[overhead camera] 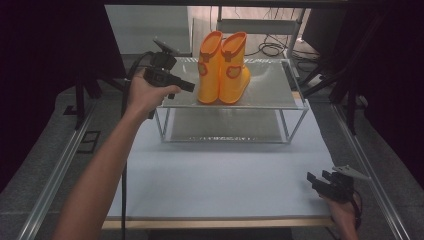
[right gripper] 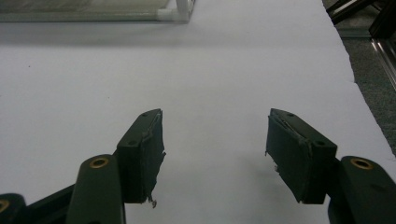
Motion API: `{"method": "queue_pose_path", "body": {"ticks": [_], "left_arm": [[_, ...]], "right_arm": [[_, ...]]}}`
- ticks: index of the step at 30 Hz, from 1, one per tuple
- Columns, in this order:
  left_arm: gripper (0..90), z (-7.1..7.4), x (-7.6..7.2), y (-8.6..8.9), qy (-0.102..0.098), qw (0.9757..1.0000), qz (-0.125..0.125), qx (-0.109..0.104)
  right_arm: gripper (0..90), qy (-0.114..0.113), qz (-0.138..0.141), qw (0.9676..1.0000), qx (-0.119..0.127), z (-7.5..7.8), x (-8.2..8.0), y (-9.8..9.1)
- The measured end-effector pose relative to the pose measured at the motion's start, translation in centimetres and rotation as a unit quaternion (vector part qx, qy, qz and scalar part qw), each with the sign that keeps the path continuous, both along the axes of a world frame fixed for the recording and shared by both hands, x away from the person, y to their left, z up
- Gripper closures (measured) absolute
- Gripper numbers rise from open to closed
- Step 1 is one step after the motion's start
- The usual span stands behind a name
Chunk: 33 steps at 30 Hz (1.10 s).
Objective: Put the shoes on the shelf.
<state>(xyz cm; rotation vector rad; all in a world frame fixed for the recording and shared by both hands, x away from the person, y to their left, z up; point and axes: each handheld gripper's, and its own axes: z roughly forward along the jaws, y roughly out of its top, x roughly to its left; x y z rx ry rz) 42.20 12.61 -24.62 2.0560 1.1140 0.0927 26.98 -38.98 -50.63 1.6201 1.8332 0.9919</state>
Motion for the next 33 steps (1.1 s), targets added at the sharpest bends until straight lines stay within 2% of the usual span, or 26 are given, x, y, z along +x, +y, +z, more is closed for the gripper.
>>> {"method": "queue_pose_path", "body": {"ticks": [2,10,13,16,21,29,33], "left_arm": [[85.6,-0.7,0.3,0.0,0.004,1.0000,0.000,0.006],[86.2,-3.3,1.4,-0.1,0.013,0.9998,0.016,0.007],[86.6,-4.1,1.9,-0.1,0.014,0.9996,0.021,0.014],[87.0,-4.8,2.3,-0.1,0.017,0.9994,0.028,0.010],[87.4,-5.8,2.9,-0.2,0.021,0.9990,0.039,0.008],[87.6,-6.7,4.4,-0.6,0.017,0.9981,0.060,0.002],[87.6,-6.7,4.5,-0.7,0.009,0.9981,0.060,-0.003]], "right_arm": [[36.4,0.000,0.001,1.0000,0.000,0.0,0.0,0.0],[36.4,-0.002,-0.001,1.0000,0.001,-0.1,0.0,-0.1],[36.4,-0.002,-0.001,1.0000,0.000,-0.1,0.0,-0.1],[36.4,-0.001,-0.002,1.0000,0.000,-0.1,0.0,-0.1],[36.4,0.001,-0.002,1.0000,0.001,-0.2,0.1,0.0],[36.4,0.001,-0.002,1.0000,-0.001,-0.3,0.1,-0.1],[36.4,0.002,-0.003,1.0000,-0.002,-0.4,0.1,-0.2]]}}
